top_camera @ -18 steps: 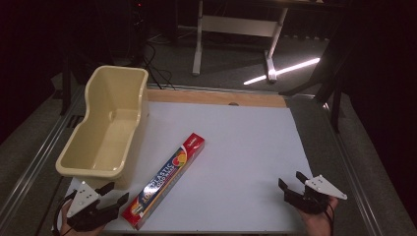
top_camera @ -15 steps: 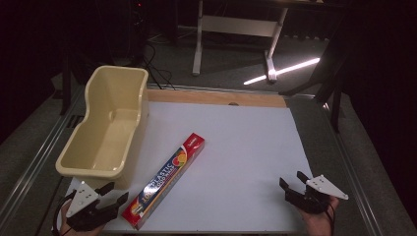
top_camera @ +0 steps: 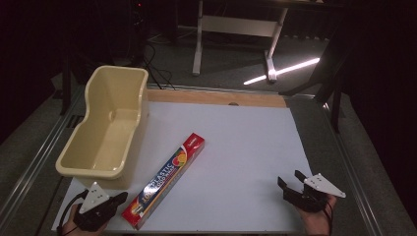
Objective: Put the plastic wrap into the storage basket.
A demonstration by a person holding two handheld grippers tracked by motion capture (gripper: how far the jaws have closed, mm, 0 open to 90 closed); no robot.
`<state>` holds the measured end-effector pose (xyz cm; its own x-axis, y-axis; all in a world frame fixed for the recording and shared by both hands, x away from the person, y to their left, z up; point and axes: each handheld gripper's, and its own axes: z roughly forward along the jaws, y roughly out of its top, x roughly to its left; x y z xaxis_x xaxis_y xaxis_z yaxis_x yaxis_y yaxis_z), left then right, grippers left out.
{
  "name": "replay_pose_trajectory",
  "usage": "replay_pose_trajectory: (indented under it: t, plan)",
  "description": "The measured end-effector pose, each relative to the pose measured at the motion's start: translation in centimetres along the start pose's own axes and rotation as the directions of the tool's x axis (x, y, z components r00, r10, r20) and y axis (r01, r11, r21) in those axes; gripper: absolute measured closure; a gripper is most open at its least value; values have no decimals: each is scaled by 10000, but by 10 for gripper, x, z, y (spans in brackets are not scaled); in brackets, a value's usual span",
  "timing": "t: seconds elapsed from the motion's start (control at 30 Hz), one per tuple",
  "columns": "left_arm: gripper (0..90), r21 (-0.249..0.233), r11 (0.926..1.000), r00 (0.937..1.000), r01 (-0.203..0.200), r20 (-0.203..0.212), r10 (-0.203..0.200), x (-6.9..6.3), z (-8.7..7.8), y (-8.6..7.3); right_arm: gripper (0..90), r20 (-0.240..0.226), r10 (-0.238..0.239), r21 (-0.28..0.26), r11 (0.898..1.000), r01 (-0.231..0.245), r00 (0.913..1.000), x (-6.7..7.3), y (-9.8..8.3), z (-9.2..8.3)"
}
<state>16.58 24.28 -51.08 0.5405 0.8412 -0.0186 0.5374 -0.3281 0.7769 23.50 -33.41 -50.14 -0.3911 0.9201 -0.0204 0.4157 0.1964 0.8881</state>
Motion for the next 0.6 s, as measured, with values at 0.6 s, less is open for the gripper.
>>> replay_pose_trajectory:
  t: [0.6]
  plan:
    - [900, 447, 9990, 9991, 74, 422, -93, 4, -26, -24, 295, -172, -15, 69, 10000, 16, 9999, 2, 1, 3]
